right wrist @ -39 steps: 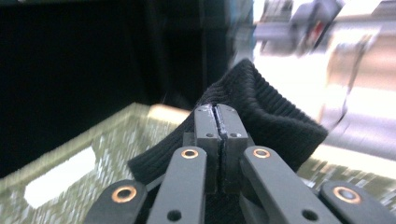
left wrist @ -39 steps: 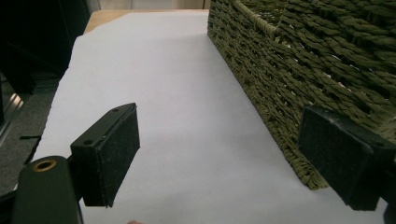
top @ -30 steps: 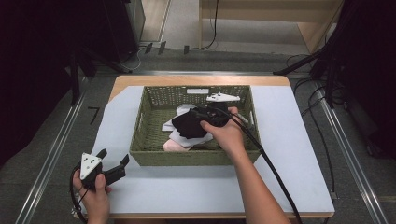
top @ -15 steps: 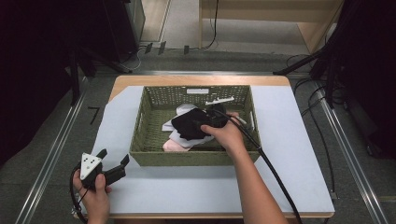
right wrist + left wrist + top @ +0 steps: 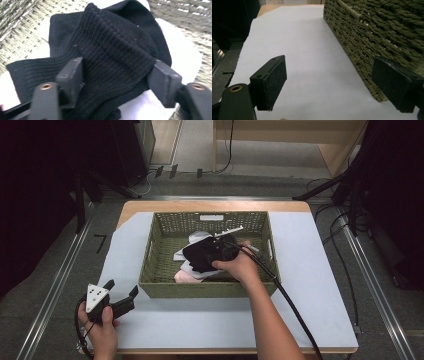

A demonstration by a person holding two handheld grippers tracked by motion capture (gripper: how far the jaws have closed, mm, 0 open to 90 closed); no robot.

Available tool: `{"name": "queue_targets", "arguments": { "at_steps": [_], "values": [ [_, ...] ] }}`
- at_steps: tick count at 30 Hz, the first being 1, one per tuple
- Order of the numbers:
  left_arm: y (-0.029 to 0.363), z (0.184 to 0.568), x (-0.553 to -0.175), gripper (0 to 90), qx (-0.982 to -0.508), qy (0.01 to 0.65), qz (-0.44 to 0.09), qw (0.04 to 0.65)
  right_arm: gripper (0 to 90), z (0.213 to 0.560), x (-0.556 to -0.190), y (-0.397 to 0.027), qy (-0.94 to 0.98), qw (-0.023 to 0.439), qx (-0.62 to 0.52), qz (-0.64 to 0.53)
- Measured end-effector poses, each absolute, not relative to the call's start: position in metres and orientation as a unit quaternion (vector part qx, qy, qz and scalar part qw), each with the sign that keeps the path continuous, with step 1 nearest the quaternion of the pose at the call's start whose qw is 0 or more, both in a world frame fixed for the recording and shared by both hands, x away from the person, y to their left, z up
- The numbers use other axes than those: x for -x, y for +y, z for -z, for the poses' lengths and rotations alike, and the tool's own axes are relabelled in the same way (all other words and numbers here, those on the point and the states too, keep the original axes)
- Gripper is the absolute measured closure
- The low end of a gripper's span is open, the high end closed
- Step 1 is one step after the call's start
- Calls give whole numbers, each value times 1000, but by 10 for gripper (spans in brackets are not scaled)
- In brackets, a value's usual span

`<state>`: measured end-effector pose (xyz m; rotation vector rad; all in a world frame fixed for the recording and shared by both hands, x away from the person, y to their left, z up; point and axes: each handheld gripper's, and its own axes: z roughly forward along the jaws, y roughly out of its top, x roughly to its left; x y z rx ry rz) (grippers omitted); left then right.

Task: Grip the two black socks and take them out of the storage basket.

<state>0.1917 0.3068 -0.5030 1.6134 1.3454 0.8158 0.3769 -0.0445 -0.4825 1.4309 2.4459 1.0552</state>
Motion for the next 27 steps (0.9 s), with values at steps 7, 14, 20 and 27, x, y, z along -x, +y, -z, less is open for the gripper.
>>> {"name": "queue_targets", "arguments": {
  "at_steps": [7, 14, 20, 27],
  "values": [
    [307, 503, -192, 145, -646, 539, -327, 430, 699, 476, -374, -43, 821, 49, -454, -342],
    [307, 503, -192, 145, -646, 539, -327, 430, 746, 462, -371, -46, 811, 82, -436, -381],
    [307, 503, -192, 145, -646, 539, -327, 430, 756, 453, -368, -49, 792, 127, -427, -417],
    [307, 503, -192, 145, -646, 539, -327, 430, 761, 441, -360, -55, 761, 185, -417, -462]
  ]
}}
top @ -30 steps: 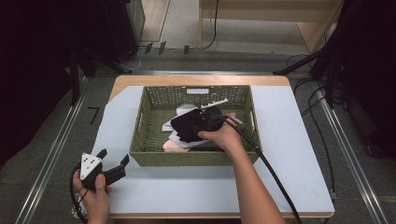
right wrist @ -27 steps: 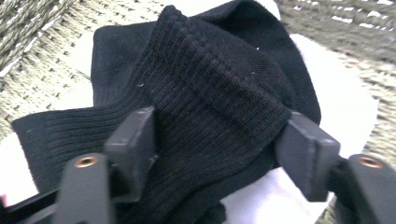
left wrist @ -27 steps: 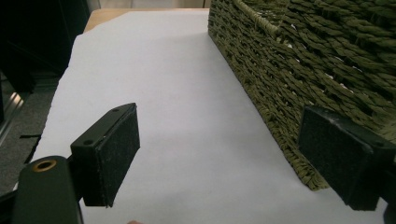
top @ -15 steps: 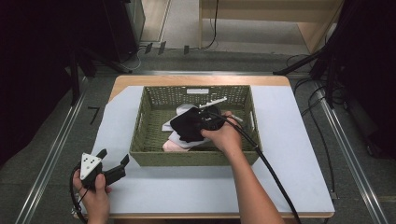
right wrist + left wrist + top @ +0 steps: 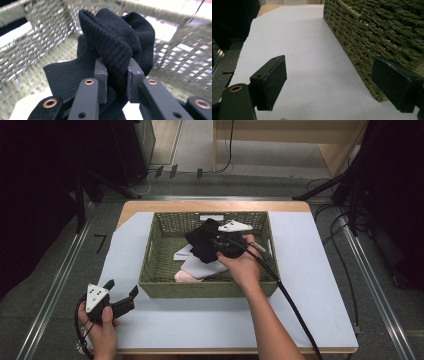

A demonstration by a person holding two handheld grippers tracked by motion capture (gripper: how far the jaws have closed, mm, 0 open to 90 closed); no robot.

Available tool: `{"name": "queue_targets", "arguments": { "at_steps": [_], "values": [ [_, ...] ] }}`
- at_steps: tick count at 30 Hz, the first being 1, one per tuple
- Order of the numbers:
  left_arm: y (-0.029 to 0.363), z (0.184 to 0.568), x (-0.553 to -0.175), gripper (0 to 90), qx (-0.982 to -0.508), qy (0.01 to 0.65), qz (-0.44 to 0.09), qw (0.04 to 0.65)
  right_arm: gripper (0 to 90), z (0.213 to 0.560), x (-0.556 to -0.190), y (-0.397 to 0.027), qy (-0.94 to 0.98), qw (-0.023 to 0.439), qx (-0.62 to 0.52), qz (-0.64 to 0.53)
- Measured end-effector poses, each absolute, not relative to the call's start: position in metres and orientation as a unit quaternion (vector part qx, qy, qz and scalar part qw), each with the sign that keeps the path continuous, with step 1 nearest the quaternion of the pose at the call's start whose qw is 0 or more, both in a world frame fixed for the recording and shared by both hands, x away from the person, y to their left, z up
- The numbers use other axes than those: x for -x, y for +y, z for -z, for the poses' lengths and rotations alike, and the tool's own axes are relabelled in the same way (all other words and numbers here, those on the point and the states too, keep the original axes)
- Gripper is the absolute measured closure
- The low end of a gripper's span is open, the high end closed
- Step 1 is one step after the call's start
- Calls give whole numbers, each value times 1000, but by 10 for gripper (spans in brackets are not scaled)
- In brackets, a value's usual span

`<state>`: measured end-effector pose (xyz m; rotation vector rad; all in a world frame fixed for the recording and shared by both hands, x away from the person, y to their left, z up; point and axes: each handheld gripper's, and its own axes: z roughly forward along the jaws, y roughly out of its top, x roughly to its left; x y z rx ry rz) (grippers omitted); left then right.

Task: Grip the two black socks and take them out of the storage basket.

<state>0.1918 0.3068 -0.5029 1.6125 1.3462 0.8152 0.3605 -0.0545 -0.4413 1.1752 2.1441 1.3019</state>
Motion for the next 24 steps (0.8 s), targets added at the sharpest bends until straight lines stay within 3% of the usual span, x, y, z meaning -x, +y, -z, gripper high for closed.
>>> {"name": "queue_targets", "arguments": {
  "at_steps": [9, 24],
  "values": [
    [307, 503, -192, 145, -646, 539, -326, 430, 763, 426, -346, -60, 711, 270, -374, -530],
    [308, 503, -192, 145, -646, 540, -323, 433, 763, 397, -332, -92, 640, 338, -347, -597]
  ]
}}
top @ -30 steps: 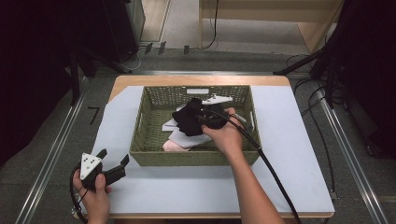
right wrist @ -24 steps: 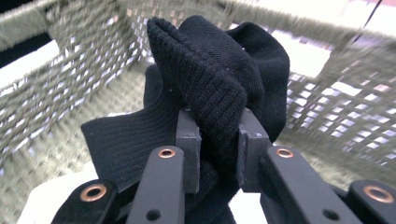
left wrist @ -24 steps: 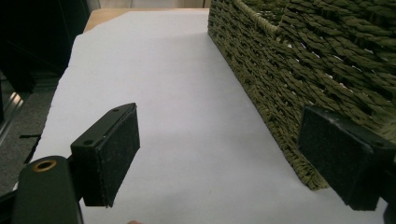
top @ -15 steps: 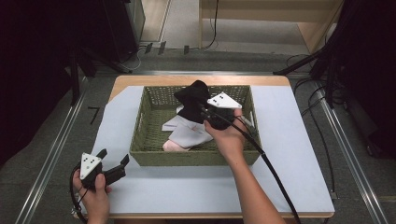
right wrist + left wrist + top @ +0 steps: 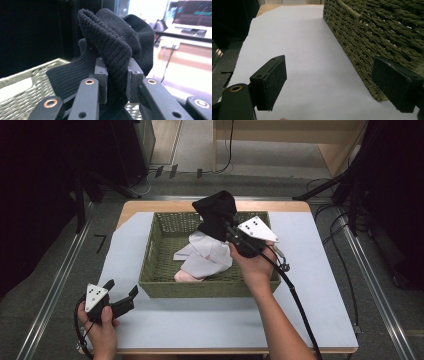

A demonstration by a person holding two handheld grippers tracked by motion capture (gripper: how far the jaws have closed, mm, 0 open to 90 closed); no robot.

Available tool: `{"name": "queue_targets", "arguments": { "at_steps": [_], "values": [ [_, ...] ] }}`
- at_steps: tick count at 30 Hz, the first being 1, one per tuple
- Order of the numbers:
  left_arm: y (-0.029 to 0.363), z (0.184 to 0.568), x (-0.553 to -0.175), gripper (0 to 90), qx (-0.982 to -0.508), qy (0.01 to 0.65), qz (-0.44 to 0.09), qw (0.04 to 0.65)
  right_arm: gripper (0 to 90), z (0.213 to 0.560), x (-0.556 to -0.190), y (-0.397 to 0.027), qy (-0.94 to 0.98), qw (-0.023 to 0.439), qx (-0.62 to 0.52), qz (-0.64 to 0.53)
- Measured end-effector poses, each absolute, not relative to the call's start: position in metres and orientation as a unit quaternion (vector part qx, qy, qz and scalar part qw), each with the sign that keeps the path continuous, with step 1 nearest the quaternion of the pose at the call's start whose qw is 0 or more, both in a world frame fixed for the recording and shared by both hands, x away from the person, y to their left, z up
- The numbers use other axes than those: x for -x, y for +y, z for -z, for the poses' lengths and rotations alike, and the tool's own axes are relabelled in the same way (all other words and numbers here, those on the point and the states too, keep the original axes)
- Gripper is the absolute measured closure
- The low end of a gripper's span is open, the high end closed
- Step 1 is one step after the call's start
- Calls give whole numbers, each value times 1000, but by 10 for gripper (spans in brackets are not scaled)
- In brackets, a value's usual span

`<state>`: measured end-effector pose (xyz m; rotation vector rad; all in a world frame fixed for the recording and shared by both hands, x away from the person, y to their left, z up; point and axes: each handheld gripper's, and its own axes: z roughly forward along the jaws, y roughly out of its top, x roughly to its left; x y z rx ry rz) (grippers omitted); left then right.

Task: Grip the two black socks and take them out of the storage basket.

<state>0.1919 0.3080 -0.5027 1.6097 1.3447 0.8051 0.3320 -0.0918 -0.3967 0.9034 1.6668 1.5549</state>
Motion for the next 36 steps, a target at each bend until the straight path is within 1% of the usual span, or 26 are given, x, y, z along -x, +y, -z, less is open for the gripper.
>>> {"name": "queue_targets", "arguments": {
  "at_steps": [1, 4, 5, 9, 12, 13, 14, 17, 18, 19, 23, 26, 27, 28, 29, 31, 34, 36],
  "values": [
    [308, 503, -192, 145, -646, 539, -324, 432, 763, 391, -329, -101, 626, 350, -350, -603],
    [308, 503, -192, 145, -644, 539, -325, 435, 763, 385, -326, -110, 614, 358, -352, -609],
    [308, 503, -192, 145, -644, 540, -324, 435, 762, 380, -324, -120, 603, 372, -354, -611],
    [308, 503, -192, 145, -644, 540, -324, 435, 763, 373, -322, -141, 584, 390, -364, -613],
    [308, 503, -192, 145, -644, 540, -324, 434, 762, 371, -321, -152, 572, 396, -372, -614],
    [308, 503, -192, 145, -645, 539, -324, 434, 762, 371, -321, -165, 560, 402, -382, -615],
    [308, 503, -192, 145, -645, 539, -324, 434, 762, 371, -321, -165, 560, 402, -382, -615],
    [308, 503, -192, 145, -645, 539, -325, 434, 762, 374, -320, -183, 547, 409, -397, -613],
    [308, 503, -192, 145, -645, 539, -325, 433, 762, 378, -319, -195, 541, 417, -408, -606],
    [308, 503, -192, 145, -645, 539, -326, 433, 762, 378, -319, -195, 541, 417, -408, -606],
    [307, 503, -191, 145, -645, 539, -327, 433, 762, 389, -316, -221, 526, 426, -433, -595],
    [307, 503, -191, 145, -646, 538, -328, 431, 761, 400, -316, -239, 520, 430, -455, -581],
    [307, 503, -191, 145, -646, 538, -328, 431, 761, 409, -316, -248, 521, 431, -469, -568],
    [307, 503, -191, 145, -646, 537, -328, 431, 761, 409, -316, -248, 521, 431, -469, -568],
    [307, 503, -191, 145, -646, 537, -329, 431, 761, 420, -316, -258, 520, 428, -485, -558],
    [307, 503, -191, 145, -646, 537, -329, 431, 761, 424, -316, -261, 520, 425, -491, -555],
    [307, 503, -191, 146, -646, 537, -329, 431, 758, 441, -318, -268, 527, 411, -514, -538],
    [307, 503, -191, 146, -646, 537, -329, 432, 754, 460, -321, -269, 537, 402, -533, -516]
  ]
}}
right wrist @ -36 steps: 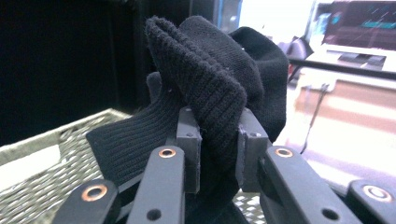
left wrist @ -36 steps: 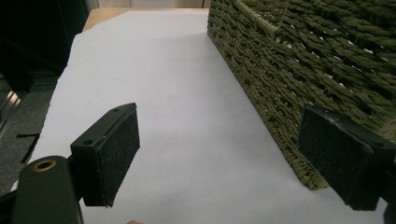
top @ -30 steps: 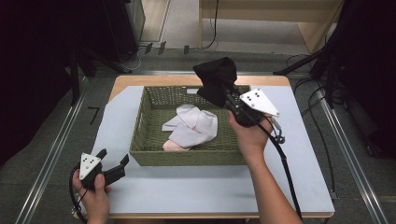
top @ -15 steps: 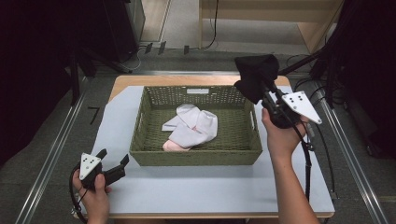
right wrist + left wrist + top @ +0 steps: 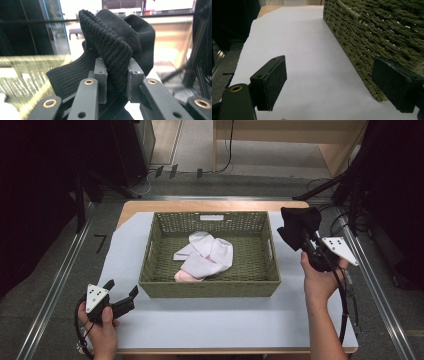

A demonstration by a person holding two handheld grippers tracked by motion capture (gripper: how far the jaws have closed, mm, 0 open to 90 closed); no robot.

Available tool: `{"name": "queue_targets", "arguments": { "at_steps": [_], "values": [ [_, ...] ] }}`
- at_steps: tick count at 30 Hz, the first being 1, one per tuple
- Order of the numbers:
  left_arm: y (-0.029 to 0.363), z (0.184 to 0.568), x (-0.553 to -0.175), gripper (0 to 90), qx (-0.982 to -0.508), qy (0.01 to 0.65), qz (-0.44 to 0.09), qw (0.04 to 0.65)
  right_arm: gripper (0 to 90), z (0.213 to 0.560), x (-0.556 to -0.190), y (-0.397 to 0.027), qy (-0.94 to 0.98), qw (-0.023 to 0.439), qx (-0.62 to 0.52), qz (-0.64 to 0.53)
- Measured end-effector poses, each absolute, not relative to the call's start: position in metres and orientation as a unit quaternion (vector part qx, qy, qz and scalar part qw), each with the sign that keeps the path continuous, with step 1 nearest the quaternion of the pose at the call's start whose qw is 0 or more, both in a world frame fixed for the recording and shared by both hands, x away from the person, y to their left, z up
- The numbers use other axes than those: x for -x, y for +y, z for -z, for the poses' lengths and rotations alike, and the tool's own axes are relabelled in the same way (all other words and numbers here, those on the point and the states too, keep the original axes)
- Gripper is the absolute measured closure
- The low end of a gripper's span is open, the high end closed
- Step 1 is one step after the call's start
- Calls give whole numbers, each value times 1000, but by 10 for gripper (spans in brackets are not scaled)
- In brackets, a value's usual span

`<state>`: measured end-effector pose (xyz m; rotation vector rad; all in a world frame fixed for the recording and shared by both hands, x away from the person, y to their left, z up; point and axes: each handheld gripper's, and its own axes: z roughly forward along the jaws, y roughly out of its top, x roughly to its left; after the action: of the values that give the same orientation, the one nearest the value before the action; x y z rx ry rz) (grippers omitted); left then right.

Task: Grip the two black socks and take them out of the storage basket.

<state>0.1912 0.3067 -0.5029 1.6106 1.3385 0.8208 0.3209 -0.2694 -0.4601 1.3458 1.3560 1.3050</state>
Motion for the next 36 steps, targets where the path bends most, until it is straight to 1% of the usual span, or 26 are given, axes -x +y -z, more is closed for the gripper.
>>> {"name": "queue_targets", "arguments": {
  "at_steps": [3, 4, 9, 11, 12, 13, 14, 15, 16, 17, 20, 25, 30, 32, 35, 36],
  "values": [
    [307, 503, -191, 146, -646, 537, -329, 432, 749, 471, -323, -267, 551, 392, -542, -499],
    [307, 503, -191, 146, -646, 536, -330, 432, 744, 483, -325, -264, 561, 386, -551, -483],
    [307, 503, -191, 146, -645, 537, -328, 433, 733, 497, -329, -263, 576, 368, -566, -461],
    [307, 503, -191, 146, -646, 537, -327, 433, 689, 505, -331, -264, 583, 346, -577, -455],
    [307, 503, -191, 146, -645, 538, -327, 433, 689, 505, -331, -264, 583, 346, -577, -455],
    [307, 503, -191, 145, -646, 538, -327, 433, 614, 507, -331, -265, 579, 335, -584, -461],
    [307, 503, -191, 145, -646, 538, -327, 433, 614, 507, -331, -265, 579, 335, -584, -461],
    [307, 503, -191, 146, -645, 537, -327, 433, 584, 507, -330, -267, 573, 331, -588, -465],
    [307, 503, -191, 146, -646, 538, -327, 433, 543, 507, -330, -268, 567, 328, -589, -473],
    [307, 503, -191, 146, -645, 538, -327, 433, 470, 504, -327, -271, 560, 327, -592, -479],
    [307, 503, -191, 146, -645, 538, -327, 433, 419, 498, -320, -273, 570, 340, -577, -476],
    [307, 503, -191, 146, -645, 538, -328, 433, 388, 492, -308, -279, 576, 348, -560, -484],
    [307, 503, -191, 146, -645, 537, -329, 433, 272, 491, -283, -297, 561, 360, -550, -503],
    [307, 503, -191, 146, -646, 537, -330, 432, 256, 493, -275, -306, 560, 374, -541, -504],
    [306, 503, -191, 146, -646, 537, -330, 430, 238, 494, -266, -316, 552, 375, -550, -503],
    [306, 503, -191, 147, -647, 537, -330, 430, 212, 494, -257, -326, 540, 362, -564, -508]
  ]
}}
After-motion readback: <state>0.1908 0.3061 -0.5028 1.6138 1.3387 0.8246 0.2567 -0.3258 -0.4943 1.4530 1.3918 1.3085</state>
